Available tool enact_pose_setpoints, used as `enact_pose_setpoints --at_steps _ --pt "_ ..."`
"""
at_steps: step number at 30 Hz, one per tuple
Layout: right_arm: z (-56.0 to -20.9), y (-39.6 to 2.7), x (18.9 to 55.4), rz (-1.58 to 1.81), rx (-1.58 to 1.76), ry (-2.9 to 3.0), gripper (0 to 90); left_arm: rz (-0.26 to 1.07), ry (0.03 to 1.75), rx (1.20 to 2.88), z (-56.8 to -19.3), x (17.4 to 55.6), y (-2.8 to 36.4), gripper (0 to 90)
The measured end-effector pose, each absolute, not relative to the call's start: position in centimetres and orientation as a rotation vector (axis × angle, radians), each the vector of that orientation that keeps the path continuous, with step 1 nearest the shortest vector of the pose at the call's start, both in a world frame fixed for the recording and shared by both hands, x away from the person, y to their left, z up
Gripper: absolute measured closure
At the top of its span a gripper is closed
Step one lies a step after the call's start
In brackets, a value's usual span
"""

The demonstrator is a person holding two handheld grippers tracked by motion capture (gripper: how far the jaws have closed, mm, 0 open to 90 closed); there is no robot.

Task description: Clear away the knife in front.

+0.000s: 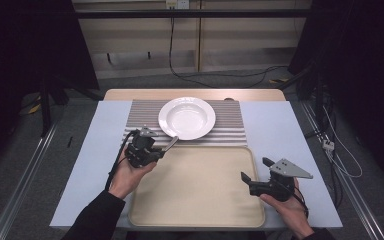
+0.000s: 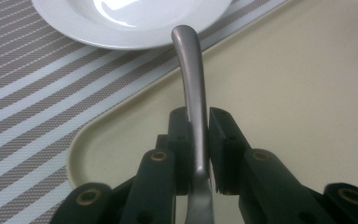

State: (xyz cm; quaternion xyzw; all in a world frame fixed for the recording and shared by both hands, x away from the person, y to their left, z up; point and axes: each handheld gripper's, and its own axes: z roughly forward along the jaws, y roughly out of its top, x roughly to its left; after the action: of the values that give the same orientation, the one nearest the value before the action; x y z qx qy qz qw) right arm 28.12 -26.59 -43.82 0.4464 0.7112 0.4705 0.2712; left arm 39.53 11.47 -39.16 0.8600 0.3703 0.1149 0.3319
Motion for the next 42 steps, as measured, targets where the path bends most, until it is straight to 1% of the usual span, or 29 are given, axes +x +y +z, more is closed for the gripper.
enact_pose_setpoints --at_steps 9,20,25,30,33,42 --pt "-43.8 -26.6 28.0 1.266 1.201 1.915 8.0 0.307 0.965 2.298 -40.9 38.9 10.0 80.0" --pt "-43.7 -26.5 27.9 1.268 1.200 1.917 8.0 0.293 0.979 2.347 -42.5 38.7 9.5 80.0" --pt "-43.7 -26.5 27.9 1.268 1.199 1.919 8.0 0.276 0.993 2.344 -42.7 39.0 9.6 80.0" --pt "-43.7 -26.5 27.9 1.267 1.198 1.918 8.0 0.267 0.991 2.374 -43.3 39.1 9.3 80.0" --pt "-43.7 -26.5 27.8 1.267 1.195 1.918 8.0 0.284 0.987 2.388 -43.3 39.1 9.1 79.9" --pt "-43.7 -26.5 27.8 1.264 1.191 1.919 7.9 0.262 1.016 2.375 -43.5 38.9 9.0 79.8"
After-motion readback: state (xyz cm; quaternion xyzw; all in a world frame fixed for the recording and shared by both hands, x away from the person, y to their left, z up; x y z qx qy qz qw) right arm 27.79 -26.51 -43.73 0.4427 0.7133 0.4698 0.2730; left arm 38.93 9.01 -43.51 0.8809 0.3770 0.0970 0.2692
